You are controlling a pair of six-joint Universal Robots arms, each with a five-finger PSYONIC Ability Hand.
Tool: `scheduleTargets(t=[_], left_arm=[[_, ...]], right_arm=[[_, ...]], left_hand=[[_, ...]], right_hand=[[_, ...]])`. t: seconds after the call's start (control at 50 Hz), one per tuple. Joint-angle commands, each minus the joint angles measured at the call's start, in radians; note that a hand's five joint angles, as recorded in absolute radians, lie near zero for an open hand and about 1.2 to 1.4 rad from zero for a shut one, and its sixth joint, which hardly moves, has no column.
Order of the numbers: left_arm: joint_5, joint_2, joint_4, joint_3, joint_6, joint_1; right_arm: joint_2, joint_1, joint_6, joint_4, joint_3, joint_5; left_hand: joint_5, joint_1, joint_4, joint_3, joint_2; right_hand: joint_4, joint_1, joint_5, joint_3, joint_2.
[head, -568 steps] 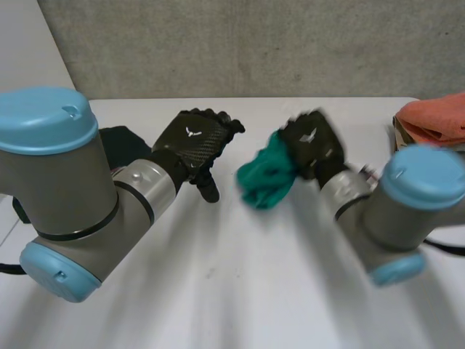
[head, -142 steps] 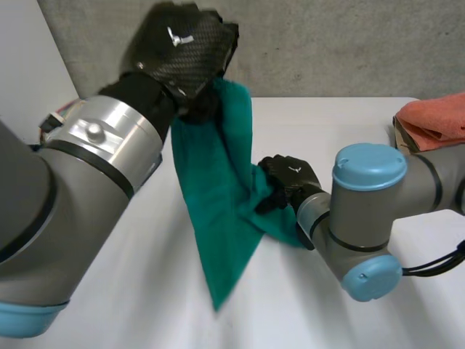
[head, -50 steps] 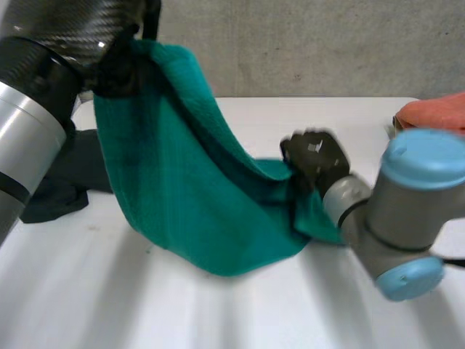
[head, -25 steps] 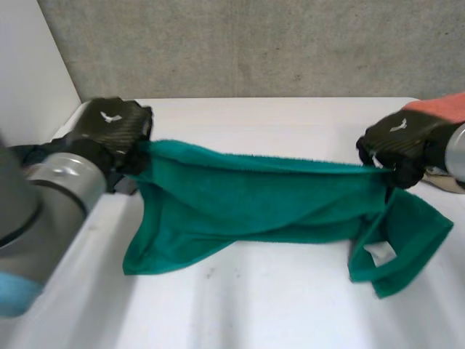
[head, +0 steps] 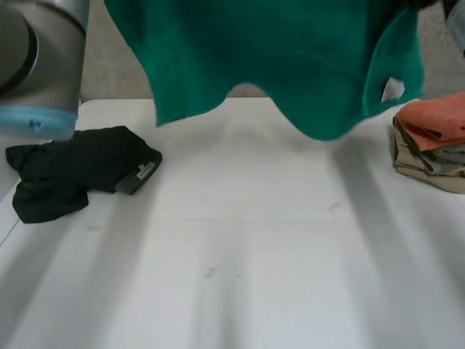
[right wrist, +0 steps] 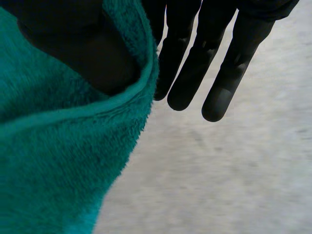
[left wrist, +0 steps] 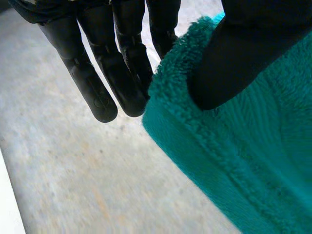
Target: Fold the laundry.
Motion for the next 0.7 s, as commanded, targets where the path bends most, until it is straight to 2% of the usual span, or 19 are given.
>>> scheduleTargets(t=[0.02, 0.08, 0.16, 0.24, 0.26, 0.3, 0.38, 0.44, 0.54, 0.62, 0.7], left_arm=[[0.008, 0.071, -0.002, -0.332, -0.002, 0.000], [0.009, 0.073, 0.009, -0.455, -0.003, 0.000], [0.028, 0.065, 0.039, -0.578, -0.005, 0.000], [0.049, 0.039, 0.085, -0.658, -0.005, -0.002], [0.051, 0.021, 0.096, -0.672, -0.003, -0.006], [0.051, 0.007, 0.099, -0.676, -0.003, -0.009], [0.051, 0.010, 0.098, -0.676, -0.008, -0.009], [0.049, 0.018, 0.101, -0.673, -0.006, -0.008], [0.049, 0.045, 0.102, -0.666, 0.000, -0.006], [0.048, 0.074, 0.101, -0.660, -0.005, -0.002], [0.049, 0.097, 0.101, -0.652, -0.003, 0.000]], right_arm=[[0.012, -0.009, -0.040, 0.269, 0.111, -0.115], [0.025, -0.009, -0.101, 0.326, 0.158, -0.129], [0.130, 0.002, -0.283, 0.385, 0.240, -0.108], [0.213, 0.010, -0.324, 0.380, 0.276, -0.112], [0.236, 0.011, -0.312, 0.376, 0.277, -0.114], [0.269, 0.011, -0.275, 0.362, 0.280, -0.114], [0.293, -0.002, -0.062, 0.244, 0.336, -0.115], [0.278, -0.025, 0.073, 0.167, 0.399, -0.117], [0.111, -0.105, 0.340, 0.043, 0.561, -0.123], [0.028, -0.162, 0.446, 0.015, 0.644, -0.134], [-0.010, -0.241, 0.457, 0.040, 0.681, -0.134]], left_hand=[[0.245, 0.245, 0.195, 0.202, 0.196], [0.245, 0.245, 0.195, 0.202, 0.196], [0.245, 0.245, 0.195, 0.202, 0.196], [0.245, 0.245, 0.195, 0.202, 0.196], [0.245, 0.245, 0.195, 0.202, 0.196], [0.245, 0.245, 0.195, 0.202, 0.196], [0.245, 0.245, 0.195, 0.202, 0.196], [0.245, 0.245, 0.195, 0.202, 0.196], [0.245, 0.245, 0.195, 0.202, 0.196], [0.245, 0.245, 0.195, 0.202, 0.196], [0.245, 0.245, 0.195, 0.202, 0.196]], right_hand=[[0.197, 0.269, 0.186, 0.201, 0.208], [0.197, 0.269, 0.186, 0.201, 0.208], [0.197, 0.269, 0.186, 0.201, 0.208], [0.197, 0.269, 0.186, 0.201, 0.208], [0.090, 0.162, 0.080, 0.095, 0.102], [-0.057, 0.015, -0.067, -0.053, -0.045], [-0.719, -0.647, -0.730, -0.715, -0.708], [-0.800, -0.728, -0.811, -0.796, -0.789], [-0.894, -0.822, -0.905, -0.890, -0.883], [-0.932, -0.860, -0.943, -0.928, -0.921], [-0.915, -0.843, -0.925, -0.911, -0.903]])
